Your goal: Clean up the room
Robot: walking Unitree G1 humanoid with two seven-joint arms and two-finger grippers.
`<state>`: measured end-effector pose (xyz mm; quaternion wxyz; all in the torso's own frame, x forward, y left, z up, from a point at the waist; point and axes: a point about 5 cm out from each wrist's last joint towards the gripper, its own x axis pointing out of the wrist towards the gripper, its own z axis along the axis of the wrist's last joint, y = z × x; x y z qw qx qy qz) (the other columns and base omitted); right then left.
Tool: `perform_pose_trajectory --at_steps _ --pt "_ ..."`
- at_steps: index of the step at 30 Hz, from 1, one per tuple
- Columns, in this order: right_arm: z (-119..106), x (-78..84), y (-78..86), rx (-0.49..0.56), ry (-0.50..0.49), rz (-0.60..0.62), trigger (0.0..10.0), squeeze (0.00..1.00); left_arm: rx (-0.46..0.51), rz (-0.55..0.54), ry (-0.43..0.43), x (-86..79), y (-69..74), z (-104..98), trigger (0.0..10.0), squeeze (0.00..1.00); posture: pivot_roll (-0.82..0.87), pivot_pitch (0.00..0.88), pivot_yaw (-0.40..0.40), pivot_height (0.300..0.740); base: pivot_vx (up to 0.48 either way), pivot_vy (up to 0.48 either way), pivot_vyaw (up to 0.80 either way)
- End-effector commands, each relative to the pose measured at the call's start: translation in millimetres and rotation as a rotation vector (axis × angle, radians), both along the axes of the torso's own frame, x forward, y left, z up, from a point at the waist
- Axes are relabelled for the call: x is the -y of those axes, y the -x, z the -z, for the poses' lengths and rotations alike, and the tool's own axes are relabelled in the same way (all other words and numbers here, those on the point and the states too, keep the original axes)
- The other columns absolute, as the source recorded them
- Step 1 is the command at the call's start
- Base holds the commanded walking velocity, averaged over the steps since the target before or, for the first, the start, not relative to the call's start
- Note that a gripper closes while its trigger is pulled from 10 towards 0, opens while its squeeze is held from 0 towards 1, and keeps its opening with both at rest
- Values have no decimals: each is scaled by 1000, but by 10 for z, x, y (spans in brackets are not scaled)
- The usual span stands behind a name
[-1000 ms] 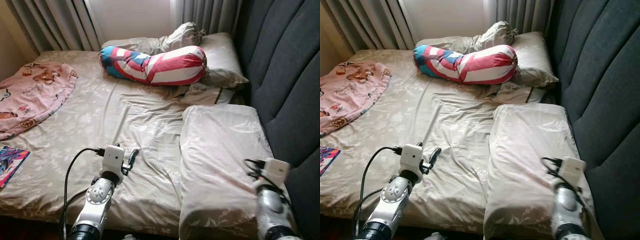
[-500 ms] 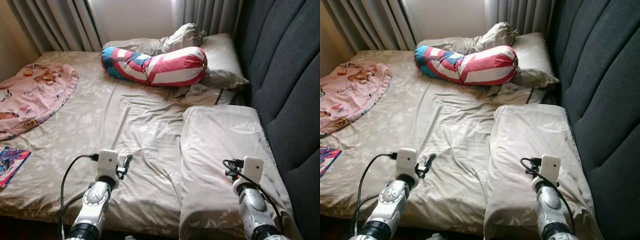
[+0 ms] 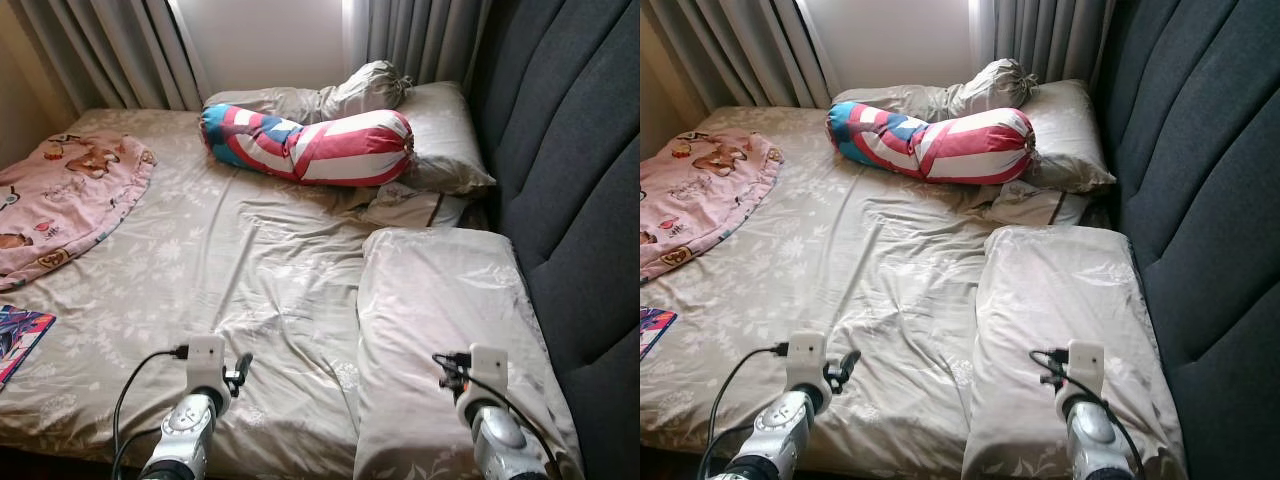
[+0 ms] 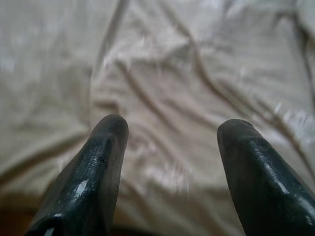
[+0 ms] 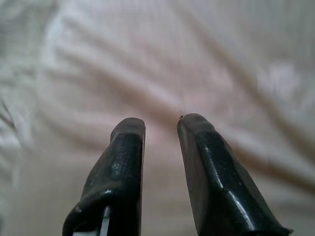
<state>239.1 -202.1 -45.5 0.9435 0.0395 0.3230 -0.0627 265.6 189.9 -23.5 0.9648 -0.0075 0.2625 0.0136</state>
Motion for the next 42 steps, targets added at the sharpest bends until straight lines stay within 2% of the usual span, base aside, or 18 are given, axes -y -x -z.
perform_pose_trajectory --at_steps 1,6,8,11,14,23,30,42 --pt "87 -35 109 -56 4 -20 10000 0 -99 -47 9 -19 151 147 10000 0 -99 0 -5 740 0 0 0" --pt "104 -68 136 -48 -14 -20 10000 0 -162 -119 44 -58 253 235 10000 0 -102 0 -8 740 0 0 0" --pt "101 -138 129 -32 -6 -69 10000 0 -177 -101 38 -51 265 248 10000 0 -106 0 -4 740 0 0 0" --pt "100 -178 118 -32 -7 -78 10000 0 -185 -55 0 -15 276 260 10000 0 -98 0 -3 740 0 0 0" --pt "93 -211 101 -28 -14 -82 10000 0 -199 -75 10 -6 314 289 10000 0 -102 0 -1 740 0 0 0" --pt "102 -213 110 -37 -13 -77 10000 0 -241 -28 -21 2 369 333 10000 0 -93 0 11 740 0 0 0" --pt "123 -224 137 -50 -11 -82 10000 0 -277 35 -67 49 441 388 10000 0 -96 0 19 740 0 388 0" --pt "145 -245 166 -62 -11 -92 10000 0 -292 19 -80 -2 485 409 10000 0 -93 0 15 740 0 398 0"
